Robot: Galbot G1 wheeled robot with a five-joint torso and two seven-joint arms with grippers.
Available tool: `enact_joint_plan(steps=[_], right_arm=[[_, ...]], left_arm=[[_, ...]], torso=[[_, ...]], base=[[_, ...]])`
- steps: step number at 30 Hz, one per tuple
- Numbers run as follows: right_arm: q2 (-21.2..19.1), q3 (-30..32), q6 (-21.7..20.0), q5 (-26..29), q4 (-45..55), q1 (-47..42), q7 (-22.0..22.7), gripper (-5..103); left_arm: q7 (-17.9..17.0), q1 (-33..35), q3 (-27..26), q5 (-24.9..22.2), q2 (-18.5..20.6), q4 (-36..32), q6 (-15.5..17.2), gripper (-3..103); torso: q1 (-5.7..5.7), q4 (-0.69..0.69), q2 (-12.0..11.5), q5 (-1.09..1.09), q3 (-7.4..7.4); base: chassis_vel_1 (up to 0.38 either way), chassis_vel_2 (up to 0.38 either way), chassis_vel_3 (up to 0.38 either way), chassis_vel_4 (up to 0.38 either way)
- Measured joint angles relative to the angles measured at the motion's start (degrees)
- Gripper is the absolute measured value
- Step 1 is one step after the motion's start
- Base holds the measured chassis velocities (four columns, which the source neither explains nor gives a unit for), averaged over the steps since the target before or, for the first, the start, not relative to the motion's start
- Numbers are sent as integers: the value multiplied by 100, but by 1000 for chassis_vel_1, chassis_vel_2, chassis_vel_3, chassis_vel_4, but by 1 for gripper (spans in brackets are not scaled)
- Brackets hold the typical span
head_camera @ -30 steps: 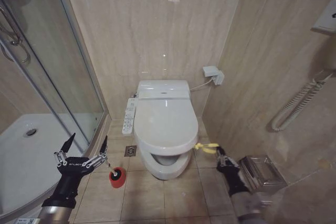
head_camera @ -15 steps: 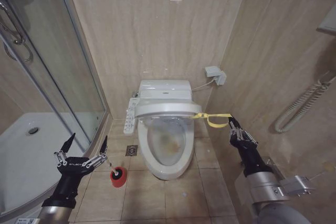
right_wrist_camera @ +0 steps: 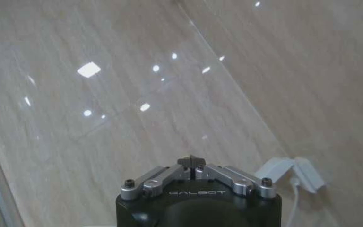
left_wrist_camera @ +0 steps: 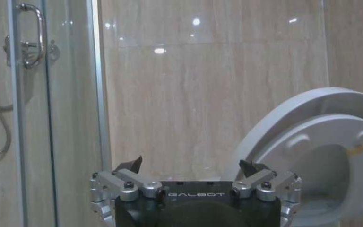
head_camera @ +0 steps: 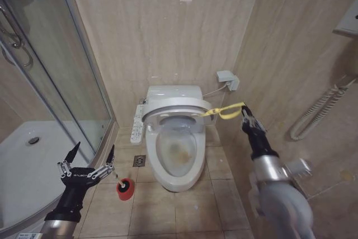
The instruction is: Open the toilet lid, clean the toilet bowl with a toilet brush, close the toilet lid, and flush.
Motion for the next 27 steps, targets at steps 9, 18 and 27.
enact_joint_plan(steps=[9, 18, 27], right_arm=[[47, -441, 160, -228, -1307, 1348, -98, 0], [-75, -668, 202, -394, -2152, 2444, -186, 0], [-193, -1149, 396, -833, -3357, 3607, -281, 0]], left_arm=[[1, 0, 0, 0, 1, 0, 0, 100], [2, 0, 1, 0, 1, 0, 0, 100], [2, 0, 0, 0, 1, 0, 0, 100]], torso=[[0, 1, 0, 1, 0], [1, 4, 0, 2, 1], [2, 4, -1, 2, 1]], base=[[0, 0, 0, 0], [0, 0, 0, 0], [0, 0, 0, 0]])
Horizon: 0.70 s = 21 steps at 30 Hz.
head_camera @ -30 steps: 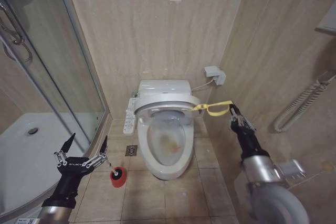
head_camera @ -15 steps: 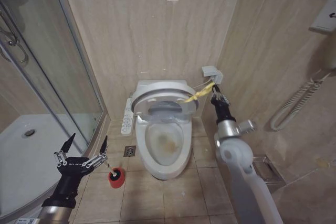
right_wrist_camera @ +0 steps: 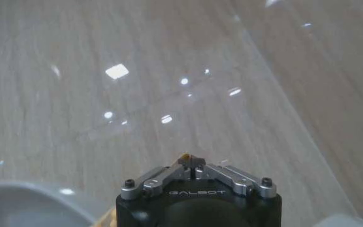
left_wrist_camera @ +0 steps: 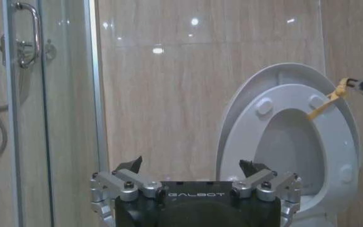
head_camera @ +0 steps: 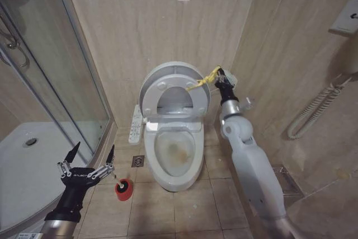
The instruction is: Open the toilet lid, clean the toilet bowl with a toilet brush, close the toilet lid, and flush.
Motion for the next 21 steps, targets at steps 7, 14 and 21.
enact_joint_plan(steps=[7, 14, 21], right_arm=[[-62, -242, 202, -422, -816, 703, -129, 0], [-145, -390, 314, -790, -1356, 1304, -153, 0], [-54, -558, 179, -1563, -1761, 1764, 398, 0]], left_arm=[[0, 0, 0, 0, 0, 0, 0, 100], [0, 0, 0, 0, 0, 0, 0, 100], [0, 0, 0, 0, 0, 0, 0, 100]], torso=[[0, 1, 0, 0, 0], [0, 1, 0, 0, 0], [0, 2, 0, 0, 0]], base=[[0, 0, 0, 0], [0, 0, 0, 0], [0, 0, 0, 0]])
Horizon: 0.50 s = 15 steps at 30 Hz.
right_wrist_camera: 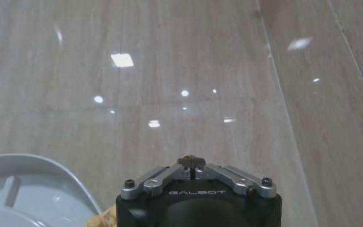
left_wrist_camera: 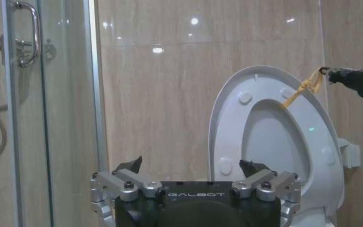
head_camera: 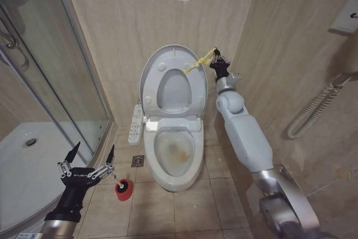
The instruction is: Open the toilet lid, clean the toilet bowl with a toilet brush, close the toilet lid, and flush.
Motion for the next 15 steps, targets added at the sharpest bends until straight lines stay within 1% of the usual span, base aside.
enact_joint_plan(steps=[2, 3, 11, 15], right_arm=[[0, -53, -20, -30, -70, 61, 41, 0], [0, -139, -39, -43, -167, 168, 85, 0], [78, -404, -64, -94, -499, 605, 203, 0], [92, -589, -83, -126, -584, 701, 210, 0]], left_arm=[[0, 0, 0, 0, 0, 0, 0, 100], [0, 0, 0, 0, 0, 0, 0, 100], [0, 0, 0, 0, 0, 0, 0, 100], [0, 0, 0, 0, 0, 0, 0, 100]], torso=[[0, 0, 0, 0, 0], [0, -2, 0, 0, 0], [0, 0, 0, -1, 0], [0, -3, 0, 0, -1]], base=[[0, 0, 0, 0], [0, 0, 0, 0], [0, 0, 0, 0], [0, 0, 0, 0]])
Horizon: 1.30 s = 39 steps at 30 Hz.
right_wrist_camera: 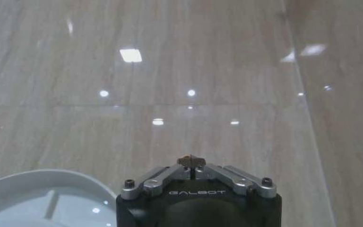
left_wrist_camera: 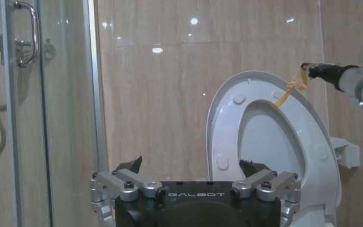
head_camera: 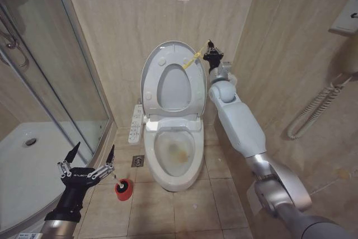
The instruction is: Open the toilet lid, clean the toilet bowl with a toilet brush, close the toilet lid, and flush.
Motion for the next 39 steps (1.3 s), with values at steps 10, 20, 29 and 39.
enact_joint_plan(steps=[10, 20, 29, 39], right_arm=[[193, -286, -144, -289, -483, 328, 130, 0], [151, -292, -416, -367, -299, 312, 268, 0], [112, -300, -302, -251, -103, 180, 321, 0], [-805, 6, -782, -81, 1323, -575, 371, 24]], left_arm=[[0, 0, 0, 0, 0, 0, 0, 100], [0, 0, 0, 0, 0, 0, 0, 100], [0, 0, 0, 0, 0, 0, 0, 100], [0, 0, 0, 0, 0, 0, 0, 100]], torso=[[0, 3, 0, -1, 0], [-1, 3, 1, 1, 0], [-2, 4, 1, 1, 0], [2, 0, -1, 3, 1]], base=[[0, 0, 0, 0], [0, 0, 0, 0], [-87, 86, 102, -98], [-120, 114, 107, -104]])
